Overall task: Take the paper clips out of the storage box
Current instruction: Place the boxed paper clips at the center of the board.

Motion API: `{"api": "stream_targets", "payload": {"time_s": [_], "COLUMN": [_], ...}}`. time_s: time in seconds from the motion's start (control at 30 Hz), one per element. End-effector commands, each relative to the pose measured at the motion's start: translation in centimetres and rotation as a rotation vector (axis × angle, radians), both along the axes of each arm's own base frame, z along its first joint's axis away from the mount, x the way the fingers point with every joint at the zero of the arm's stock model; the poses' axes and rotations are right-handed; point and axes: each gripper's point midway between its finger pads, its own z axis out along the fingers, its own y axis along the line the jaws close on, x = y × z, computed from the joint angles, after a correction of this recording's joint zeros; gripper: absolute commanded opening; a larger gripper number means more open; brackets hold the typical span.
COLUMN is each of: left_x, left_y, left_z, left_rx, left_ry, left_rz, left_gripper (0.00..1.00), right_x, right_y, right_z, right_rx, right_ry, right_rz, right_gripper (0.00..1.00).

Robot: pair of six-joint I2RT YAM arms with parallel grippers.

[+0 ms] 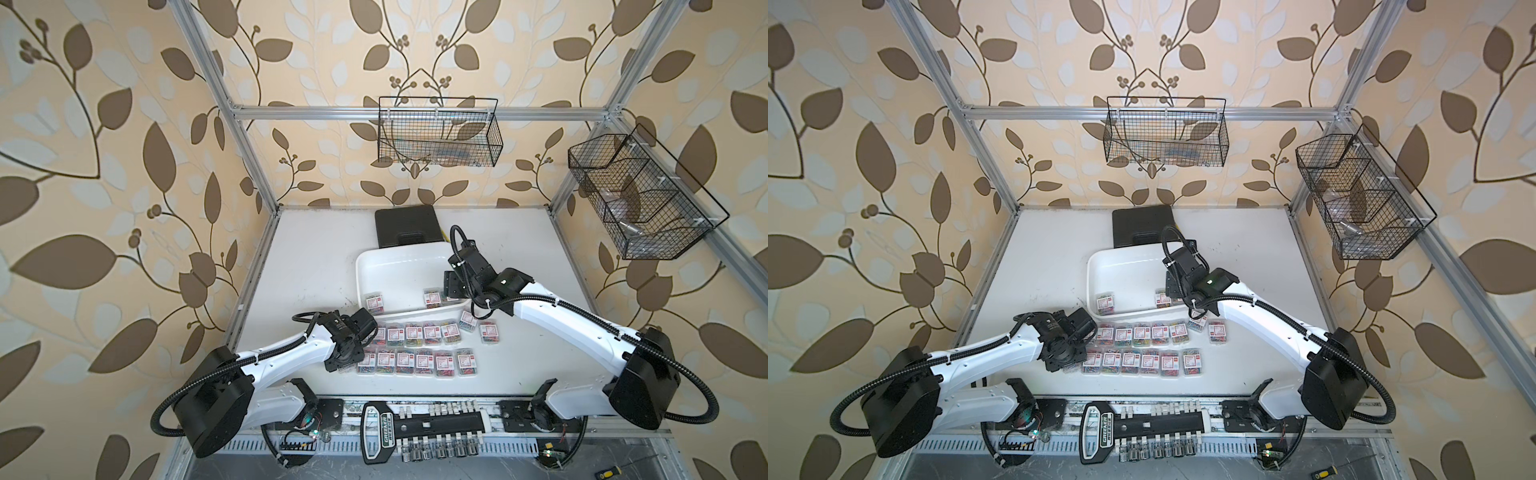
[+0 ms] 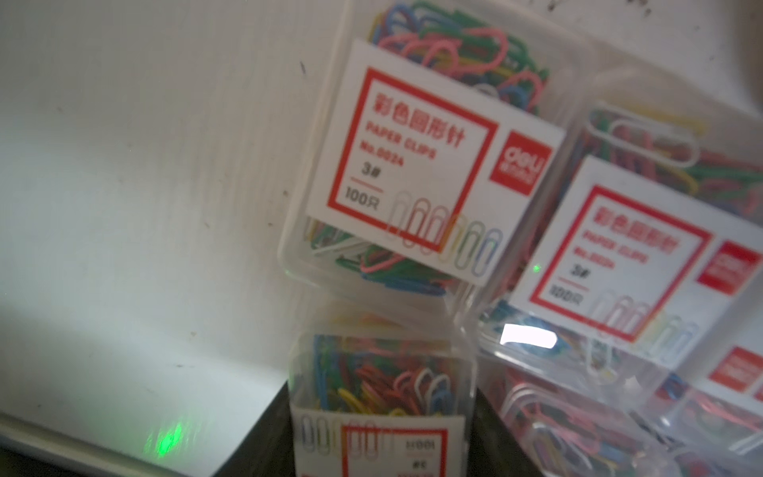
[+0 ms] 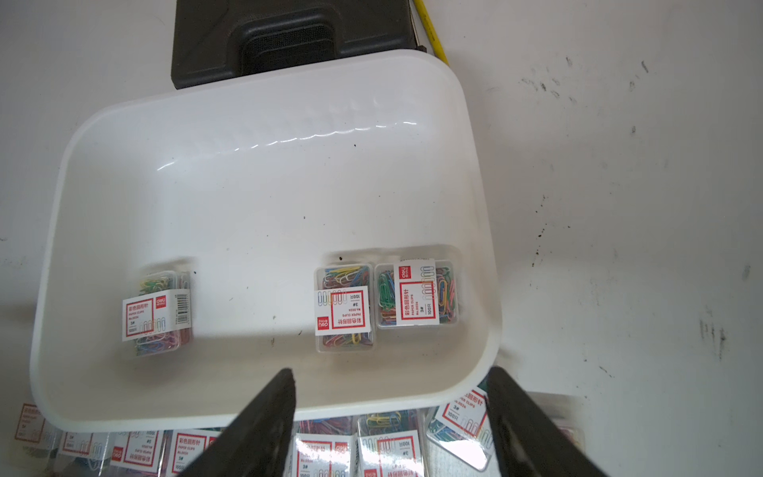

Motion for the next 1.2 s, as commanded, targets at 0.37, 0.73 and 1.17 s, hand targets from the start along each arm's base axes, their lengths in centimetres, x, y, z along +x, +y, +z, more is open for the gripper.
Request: {"api": "stream_targets", "payload": {"time_s": [0.37,0.73,1.17], "left_x": [0.6,-0.3,0.3], "left_y": [-0.8,0.8,-1.8], "left_z": [1.2,1.9,1.0], "left_rx": [-0.035,-0.086,-0.178], "left_ry": [-0.027,-0.107,-0.088], "left_rz": [-0.001,0.128,0.039], "left_gripper": [0.83,0.64,0.59], "right_x": [-0.3,-0.2,0.8], "right_y": [-1.0,-0.5,0.1], "right_z": [1.0,0.2,-4.1], "right_rx": [-0.008,-0.002,0.038], "right_ry": [-0.011,0.008,0.152], "right_rz": [-0.005,0.012,-0.022], "right_gripper": [0.74,0.74,0.69]}}
